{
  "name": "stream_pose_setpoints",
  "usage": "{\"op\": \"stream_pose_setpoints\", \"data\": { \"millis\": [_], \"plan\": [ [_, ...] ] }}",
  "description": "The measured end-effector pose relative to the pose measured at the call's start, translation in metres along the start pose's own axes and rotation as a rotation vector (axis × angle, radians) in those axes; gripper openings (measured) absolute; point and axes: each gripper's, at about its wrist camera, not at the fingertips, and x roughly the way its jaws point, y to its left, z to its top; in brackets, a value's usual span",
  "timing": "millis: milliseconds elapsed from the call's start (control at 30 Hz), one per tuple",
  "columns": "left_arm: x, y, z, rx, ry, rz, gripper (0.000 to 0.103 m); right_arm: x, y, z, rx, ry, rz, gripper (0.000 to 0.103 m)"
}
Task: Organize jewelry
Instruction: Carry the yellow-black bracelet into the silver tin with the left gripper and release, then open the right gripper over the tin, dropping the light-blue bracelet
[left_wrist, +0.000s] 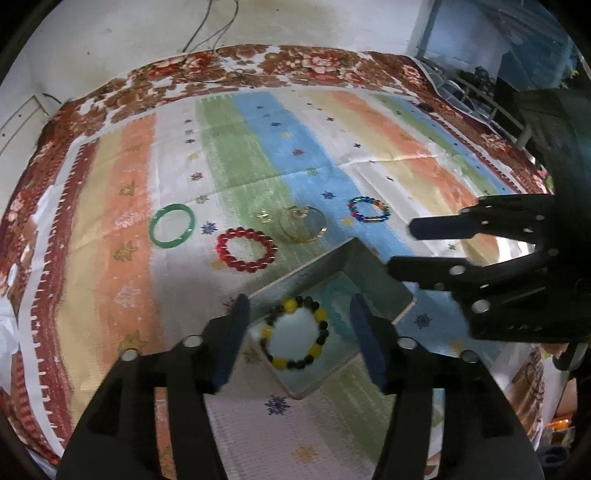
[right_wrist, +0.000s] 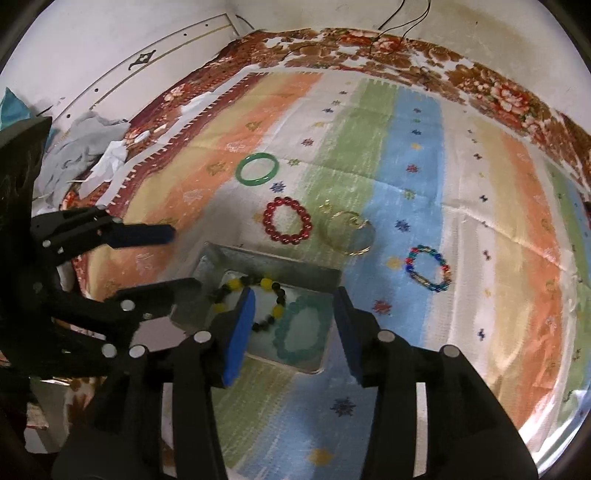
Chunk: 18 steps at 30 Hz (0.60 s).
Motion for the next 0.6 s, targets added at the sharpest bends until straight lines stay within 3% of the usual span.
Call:
{"op": "stream_pose_setpoints", "data": {
  "millis": [233,300,333,600],
  "plan": [
    [0.000,0.013,0.001,-0.010,-0.004,0.023,0.060,-0.001,-0.009,-0.002,0.004,-0.004,-0.027,0.046],
    [0.000,0.017,0.000,-0.018,-0.007,0.024,0.063,-0.001,-0.014,-0.004,0.016,-0.005,-0.036,0.052],
    [0.000,0.018,0.000,-0.020,-0.008,0.027,0.063,-0.001,-0.019,-0.006,0.032,-0.011,-0.034,0.059],
    [0.005,0.034,0.002,-0.046,-0.012,0.066,0.067,-0.002,-0.053,-0.013,0.091,-0.023,-0.067,0.067]
  ]
}}
